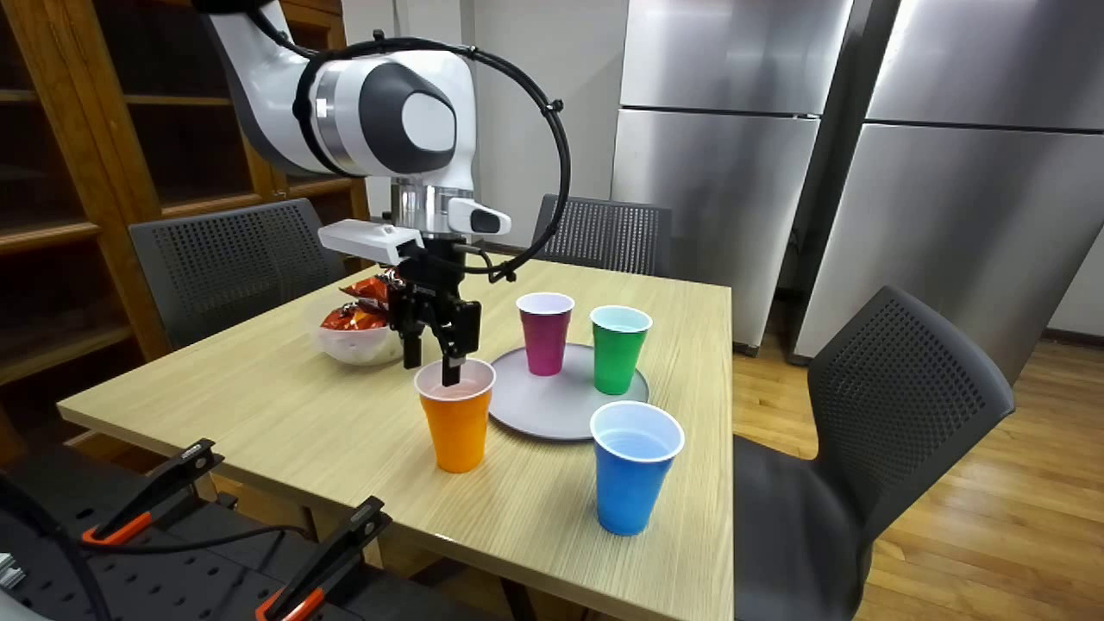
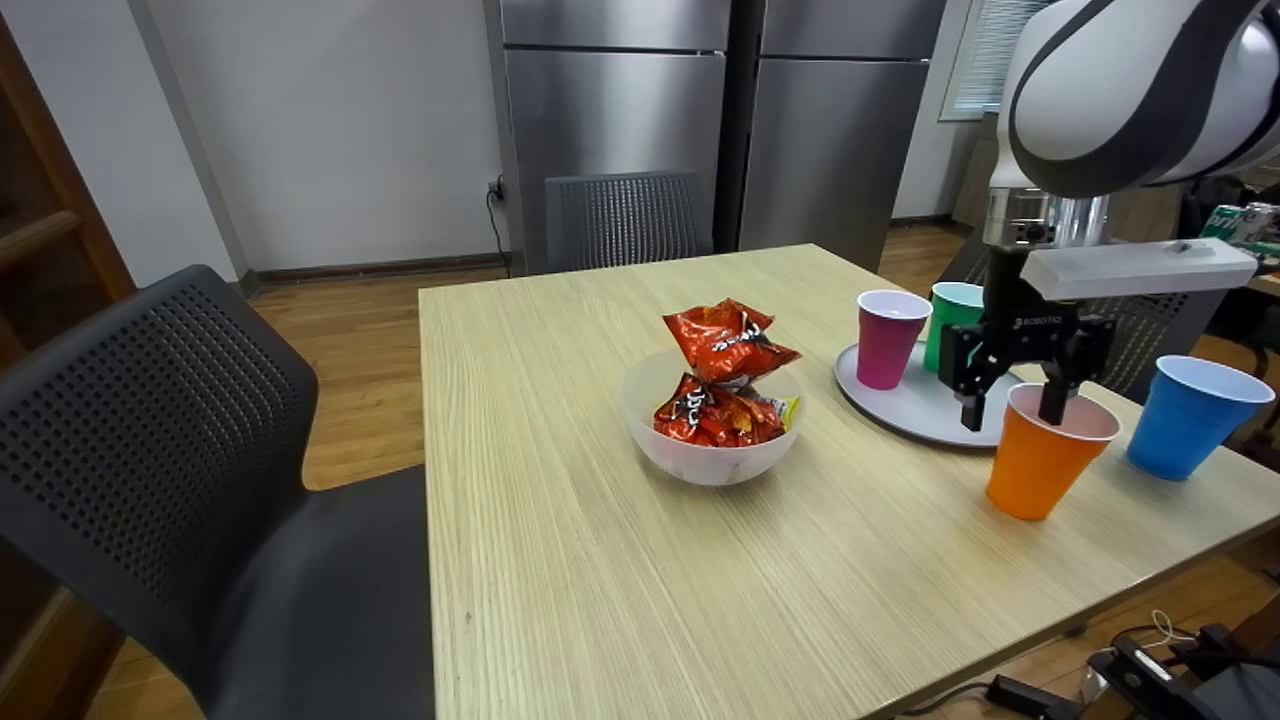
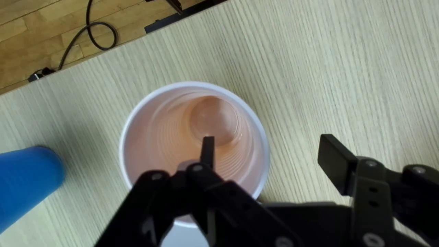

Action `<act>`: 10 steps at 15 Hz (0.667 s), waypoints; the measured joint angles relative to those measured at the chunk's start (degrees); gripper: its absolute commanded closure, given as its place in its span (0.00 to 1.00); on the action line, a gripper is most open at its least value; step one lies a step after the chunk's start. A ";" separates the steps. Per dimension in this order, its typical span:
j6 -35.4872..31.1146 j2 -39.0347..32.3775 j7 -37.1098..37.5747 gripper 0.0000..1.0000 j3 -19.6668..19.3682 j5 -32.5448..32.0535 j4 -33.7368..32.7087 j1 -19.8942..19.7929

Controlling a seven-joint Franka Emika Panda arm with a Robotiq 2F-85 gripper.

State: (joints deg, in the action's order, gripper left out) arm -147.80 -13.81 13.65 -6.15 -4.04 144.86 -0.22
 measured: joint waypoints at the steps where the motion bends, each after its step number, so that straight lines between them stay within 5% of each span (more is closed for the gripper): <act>1: 0.00 -0.05 0.02 0.58 -0.04 0.00 -0.05 0.00; 6: 0.00 -0.05 0.35 0.97 -0.55 0.00 -0.36 0.00; 10: 0.00 -0.04 0.97 0.99 -0.80 0.00 -0.54 0.00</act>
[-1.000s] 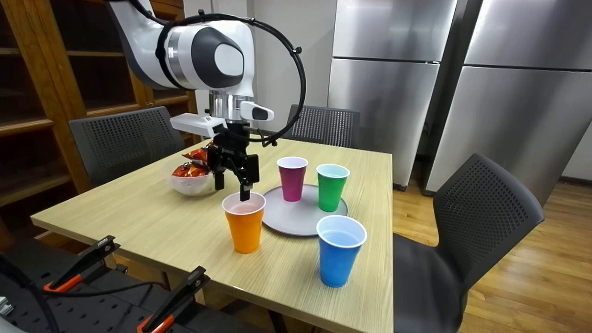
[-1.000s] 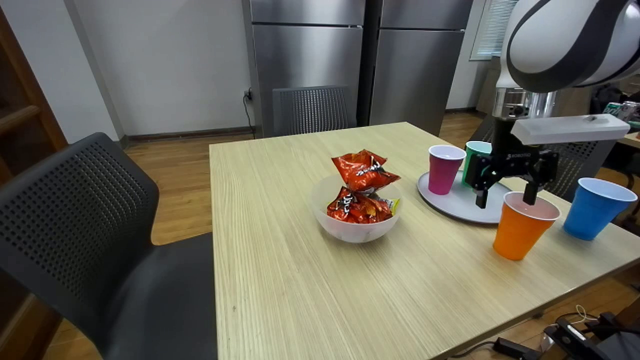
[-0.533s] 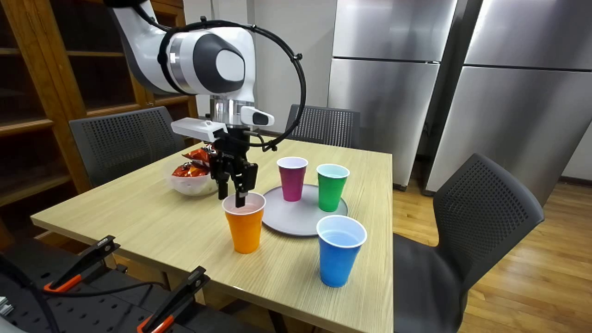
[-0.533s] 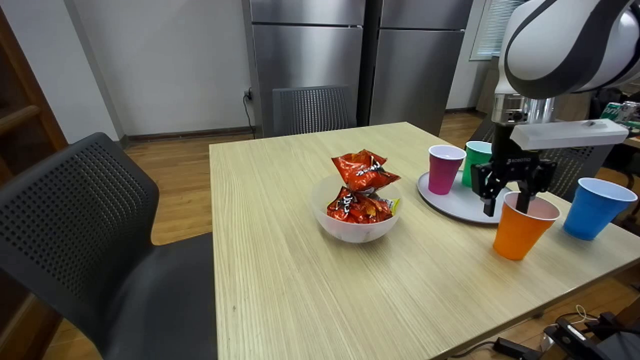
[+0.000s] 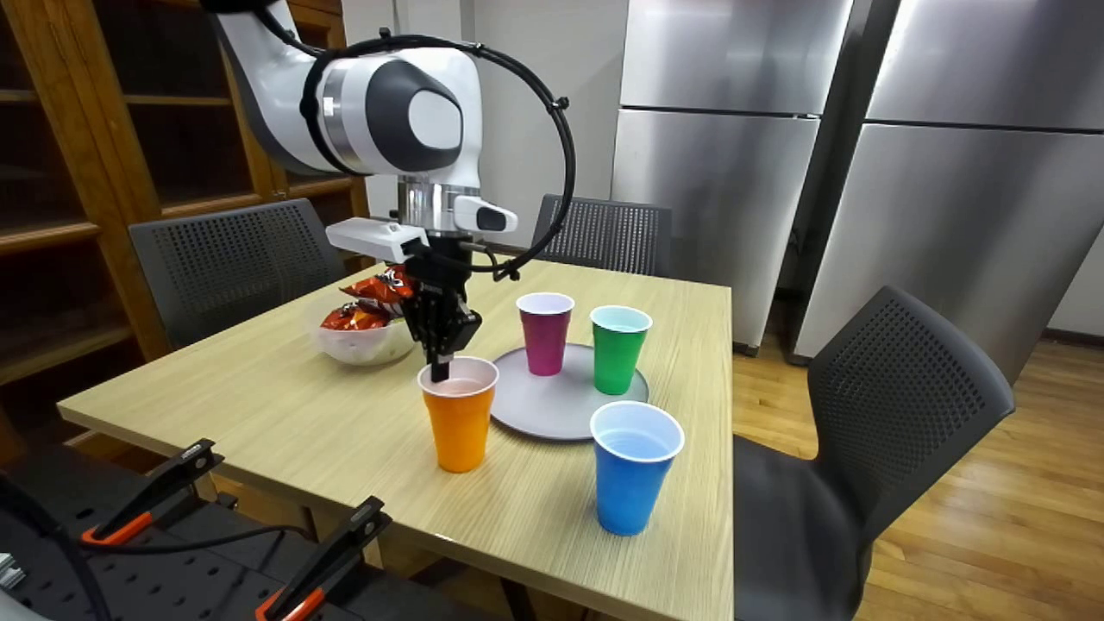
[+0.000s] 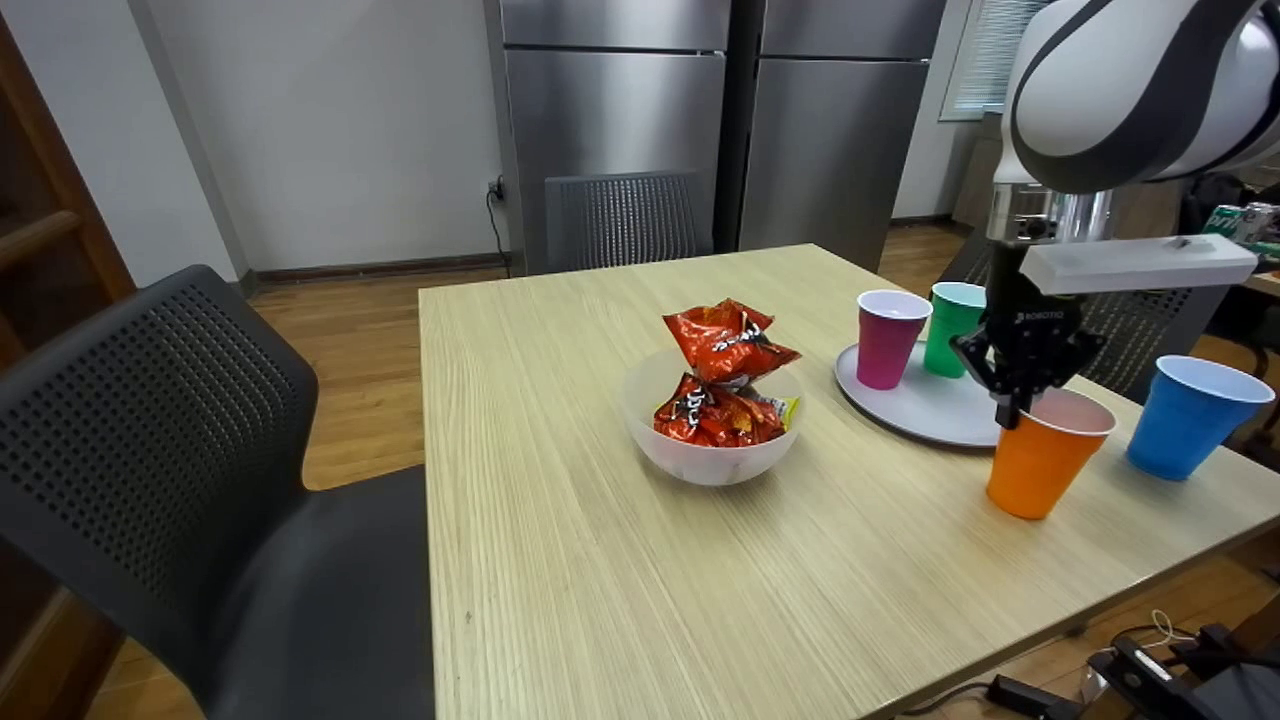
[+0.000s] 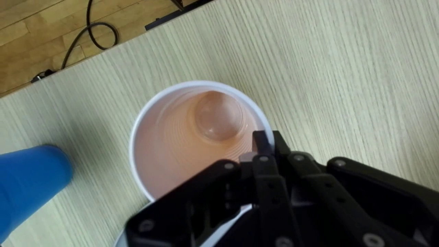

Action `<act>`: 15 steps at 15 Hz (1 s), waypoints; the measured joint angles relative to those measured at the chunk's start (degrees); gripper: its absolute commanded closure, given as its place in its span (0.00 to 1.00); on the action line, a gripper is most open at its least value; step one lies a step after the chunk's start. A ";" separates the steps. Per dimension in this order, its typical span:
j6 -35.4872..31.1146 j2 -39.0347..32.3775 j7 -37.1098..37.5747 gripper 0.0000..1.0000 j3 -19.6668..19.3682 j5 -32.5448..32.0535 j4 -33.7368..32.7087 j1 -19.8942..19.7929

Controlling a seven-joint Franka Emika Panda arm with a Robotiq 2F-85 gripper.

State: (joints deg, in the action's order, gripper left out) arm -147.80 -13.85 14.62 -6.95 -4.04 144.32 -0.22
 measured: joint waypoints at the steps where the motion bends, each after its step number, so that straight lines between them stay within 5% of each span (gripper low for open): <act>1: 0.00 0.00 0.19 0.99 -0.06 -0.01 -0.07 0.00; 15: 0.01 5.79 0.34 0.99 0.95 0.37 -0.24 0.17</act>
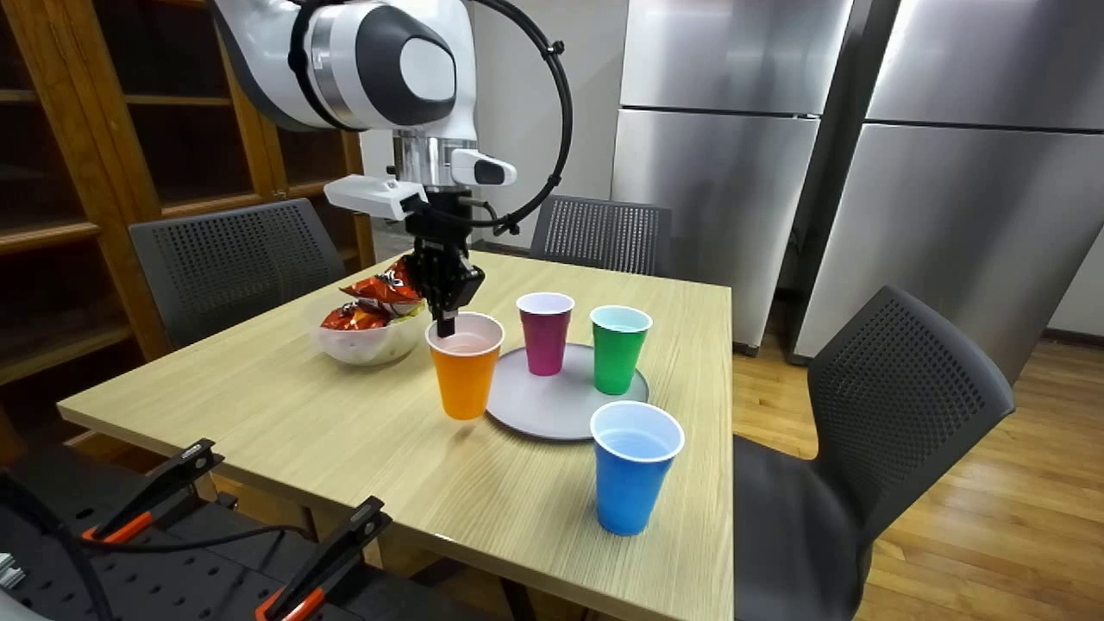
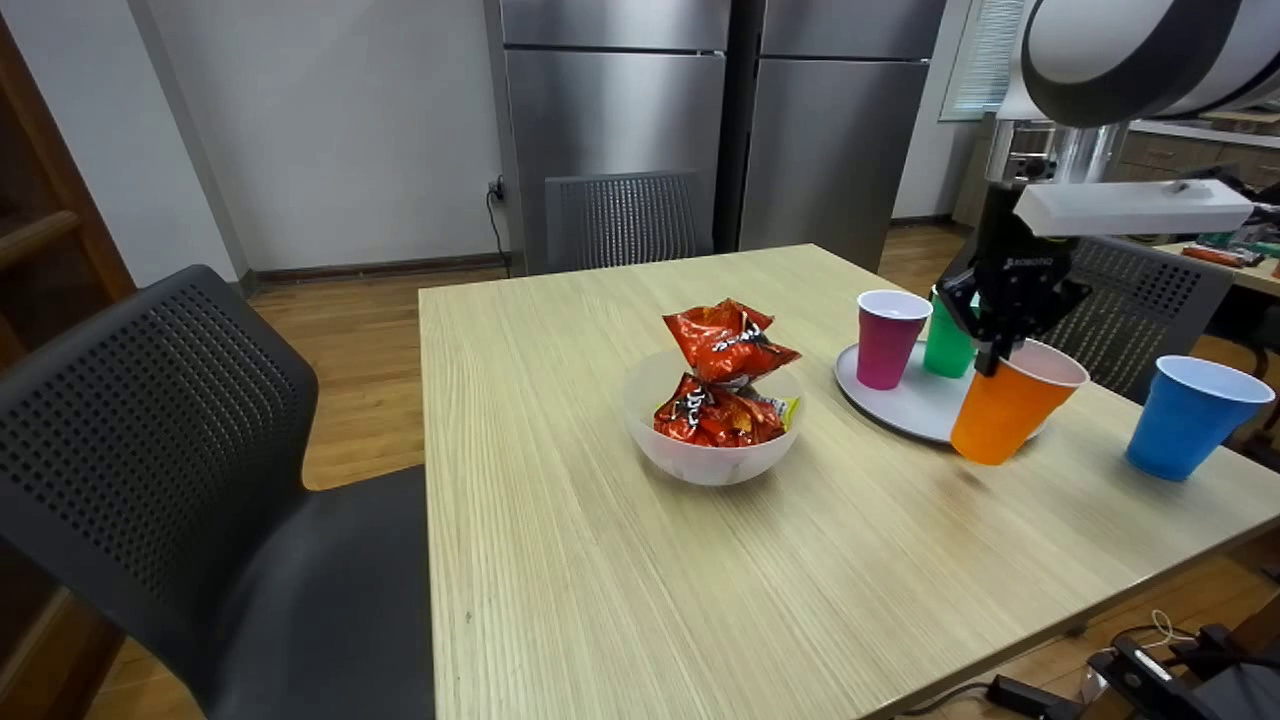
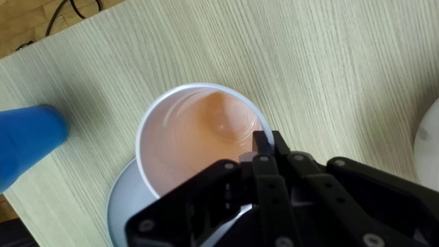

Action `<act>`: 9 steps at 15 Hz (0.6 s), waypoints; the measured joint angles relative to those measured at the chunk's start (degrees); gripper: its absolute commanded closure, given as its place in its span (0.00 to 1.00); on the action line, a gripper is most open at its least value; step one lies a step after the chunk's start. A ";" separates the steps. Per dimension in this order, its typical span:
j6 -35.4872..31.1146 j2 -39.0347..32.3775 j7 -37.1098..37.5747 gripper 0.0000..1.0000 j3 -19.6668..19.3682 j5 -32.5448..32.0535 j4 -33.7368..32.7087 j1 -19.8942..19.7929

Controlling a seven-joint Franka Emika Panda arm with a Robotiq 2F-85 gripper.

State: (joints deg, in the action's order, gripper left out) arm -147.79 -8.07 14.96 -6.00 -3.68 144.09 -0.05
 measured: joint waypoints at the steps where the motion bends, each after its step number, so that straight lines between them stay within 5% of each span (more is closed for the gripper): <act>1: 0.00 0.41 -0.01 0.99 0.17 0.08 -0.17 0.00; 9: 0.08 0.56 -0.01 0.99 0.85 1.50 -5.21 -0.03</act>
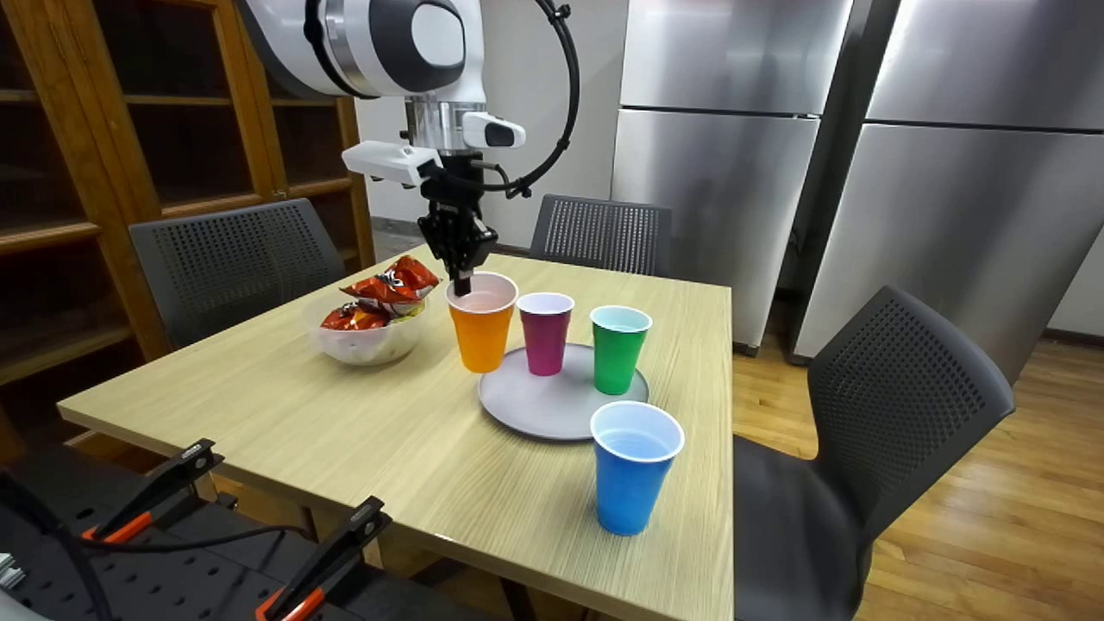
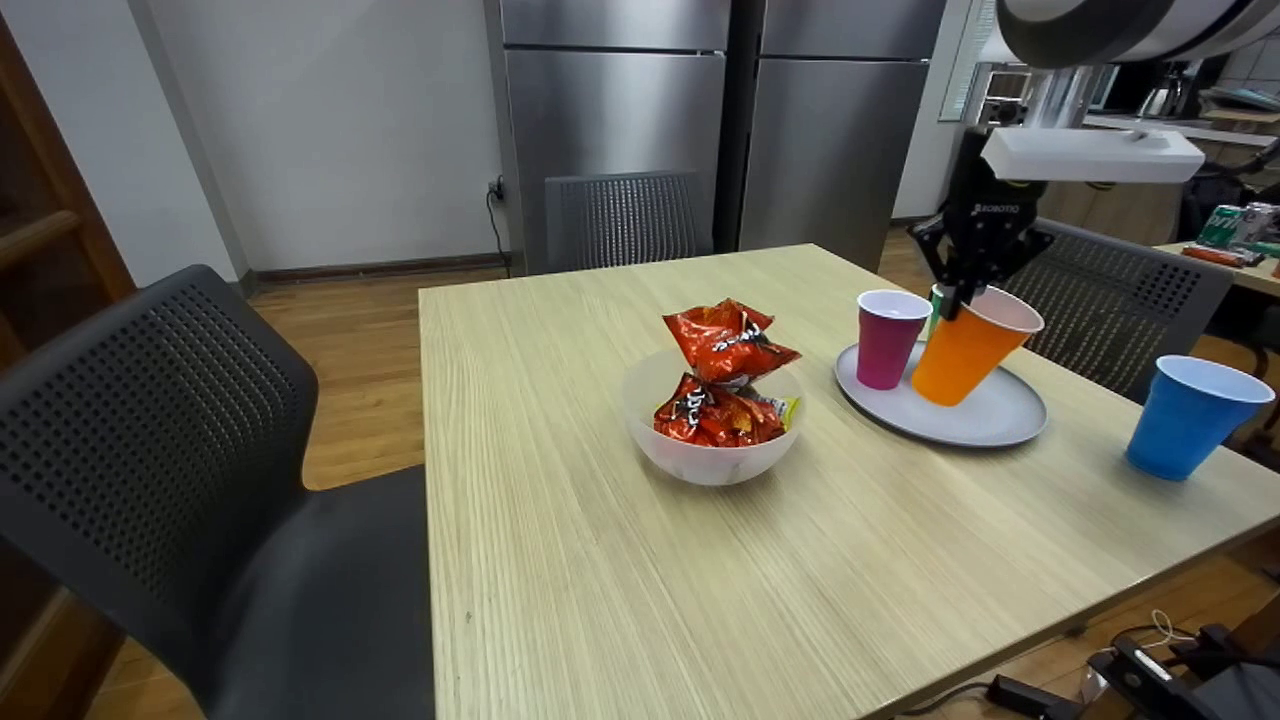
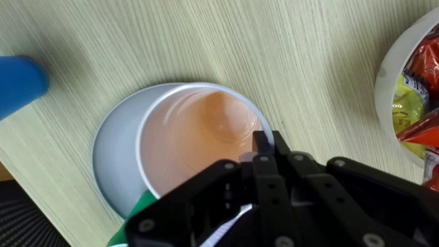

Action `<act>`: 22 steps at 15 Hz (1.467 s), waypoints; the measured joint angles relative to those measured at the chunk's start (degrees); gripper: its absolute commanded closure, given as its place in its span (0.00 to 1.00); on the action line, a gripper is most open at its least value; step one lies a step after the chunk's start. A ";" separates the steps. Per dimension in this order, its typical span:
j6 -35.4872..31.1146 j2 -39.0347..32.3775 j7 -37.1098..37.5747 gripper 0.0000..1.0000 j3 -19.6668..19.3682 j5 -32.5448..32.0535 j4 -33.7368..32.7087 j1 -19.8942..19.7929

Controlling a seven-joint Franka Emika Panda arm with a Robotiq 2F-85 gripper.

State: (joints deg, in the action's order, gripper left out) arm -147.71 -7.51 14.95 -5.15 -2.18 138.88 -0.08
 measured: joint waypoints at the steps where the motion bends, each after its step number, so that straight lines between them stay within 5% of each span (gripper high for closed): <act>1: 0.03 -0.31 0.00 0.99 -0.01 0.17 -0.79 -0.02; 22: 2.25 -11.65 0.00 0.99 -2.43 0.61 -11.43 -0.77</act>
State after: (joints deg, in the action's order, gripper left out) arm -145.46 -19.16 14.95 -7.58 -1.57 127.45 -0.86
